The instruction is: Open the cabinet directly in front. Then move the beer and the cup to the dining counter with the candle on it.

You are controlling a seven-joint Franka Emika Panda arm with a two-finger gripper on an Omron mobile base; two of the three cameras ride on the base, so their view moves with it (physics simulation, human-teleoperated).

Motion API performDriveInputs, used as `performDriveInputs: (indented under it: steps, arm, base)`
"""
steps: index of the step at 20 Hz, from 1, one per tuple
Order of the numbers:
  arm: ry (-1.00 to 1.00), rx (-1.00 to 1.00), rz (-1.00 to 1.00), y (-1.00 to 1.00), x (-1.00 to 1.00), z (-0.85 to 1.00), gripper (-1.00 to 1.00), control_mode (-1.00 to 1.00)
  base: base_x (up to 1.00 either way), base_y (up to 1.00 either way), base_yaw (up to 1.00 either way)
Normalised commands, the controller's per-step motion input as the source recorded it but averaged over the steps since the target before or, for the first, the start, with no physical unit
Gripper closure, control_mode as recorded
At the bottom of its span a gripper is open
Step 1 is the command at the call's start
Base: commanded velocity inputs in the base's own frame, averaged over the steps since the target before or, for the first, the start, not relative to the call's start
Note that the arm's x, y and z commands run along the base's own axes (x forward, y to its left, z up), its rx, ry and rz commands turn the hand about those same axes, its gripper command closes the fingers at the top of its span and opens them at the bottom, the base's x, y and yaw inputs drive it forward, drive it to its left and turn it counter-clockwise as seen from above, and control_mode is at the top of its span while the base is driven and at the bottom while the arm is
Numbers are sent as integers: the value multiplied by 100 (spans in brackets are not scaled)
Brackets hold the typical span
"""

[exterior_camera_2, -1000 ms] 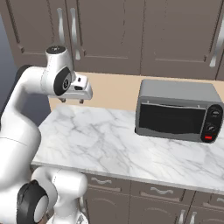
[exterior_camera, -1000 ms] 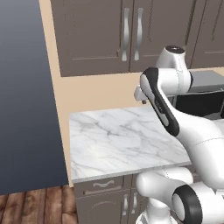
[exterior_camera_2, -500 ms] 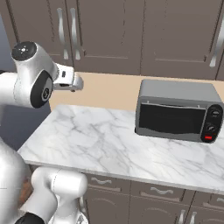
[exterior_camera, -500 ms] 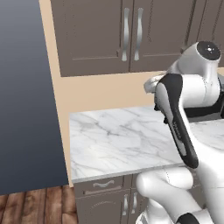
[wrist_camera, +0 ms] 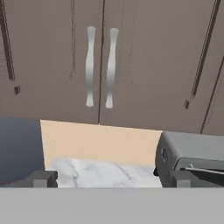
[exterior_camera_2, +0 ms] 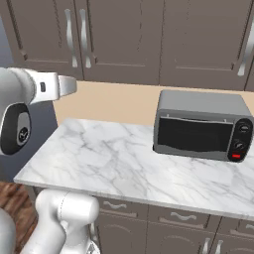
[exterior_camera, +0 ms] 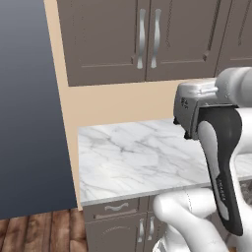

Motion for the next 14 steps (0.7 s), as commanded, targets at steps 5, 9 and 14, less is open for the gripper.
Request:
performDriveInputs:
  steps: [5, 9, 14]
  arm:
    - [-41, 4, 0, 0, -45, 19, -100, -100]
    - [-35, 12, 0, -1, -41, 14, -100, -100]
    - [-17, 0, 0, 0, -6, 21, -100, -100]
  base:
    - [0, 0, 0]
    - [0, 0, 0]
    - [0, 0, 0]
